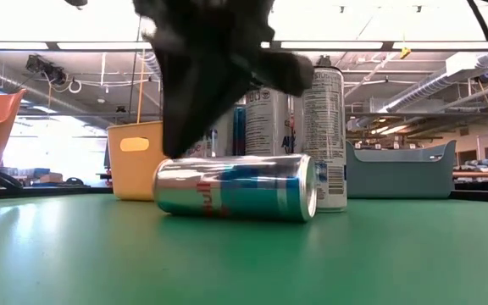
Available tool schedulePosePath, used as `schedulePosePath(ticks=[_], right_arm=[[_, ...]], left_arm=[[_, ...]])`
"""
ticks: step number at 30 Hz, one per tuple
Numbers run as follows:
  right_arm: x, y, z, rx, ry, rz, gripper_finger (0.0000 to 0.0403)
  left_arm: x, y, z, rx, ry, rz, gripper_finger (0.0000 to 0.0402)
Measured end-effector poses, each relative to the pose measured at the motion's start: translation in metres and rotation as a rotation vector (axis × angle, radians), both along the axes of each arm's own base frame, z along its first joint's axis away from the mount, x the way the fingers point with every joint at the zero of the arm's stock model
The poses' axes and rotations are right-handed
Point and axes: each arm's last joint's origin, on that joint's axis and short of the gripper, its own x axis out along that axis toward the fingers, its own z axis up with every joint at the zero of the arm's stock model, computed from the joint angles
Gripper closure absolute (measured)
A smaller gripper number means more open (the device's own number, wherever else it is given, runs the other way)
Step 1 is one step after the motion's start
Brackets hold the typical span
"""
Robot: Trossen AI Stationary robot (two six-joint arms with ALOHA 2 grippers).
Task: Sort soda cans
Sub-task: Put the blue soda can into the yellow bin
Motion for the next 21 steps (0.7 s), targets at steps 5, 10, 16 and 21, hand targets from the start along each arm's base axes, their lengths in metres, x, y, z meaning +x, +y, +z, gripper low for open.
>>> schedulePosePath(ticks=[5, 10, 16, 21], right_arm=[[0.0, 0.005, 0.032, -0.09, -0.085, 0.02, 0.0391], [0.004, -0.012, 0.027, -0.092, -0.005, 0.057, 0.034], [0.013, -0.026, 0.019, -0.04, 0.026, 0.093, 0.0225], [0.016, -0.031, 0.021, -0.041, 0.025, 0.131, 0.0115]], left_arm=[[0.0, 0.0, 0.0, 0.0, 0.0, 0.0, 0.0398], [0.0, 0.0, 0.0, -0.005, 0.0, -0.001, 0.0398], [0.0, 0.0, -0.001, -0.014, 0.006, -0.006, 0.0398], [0.0, 0.0, -0.001, -0.008, 0.008, -0.006, 0.0398]])
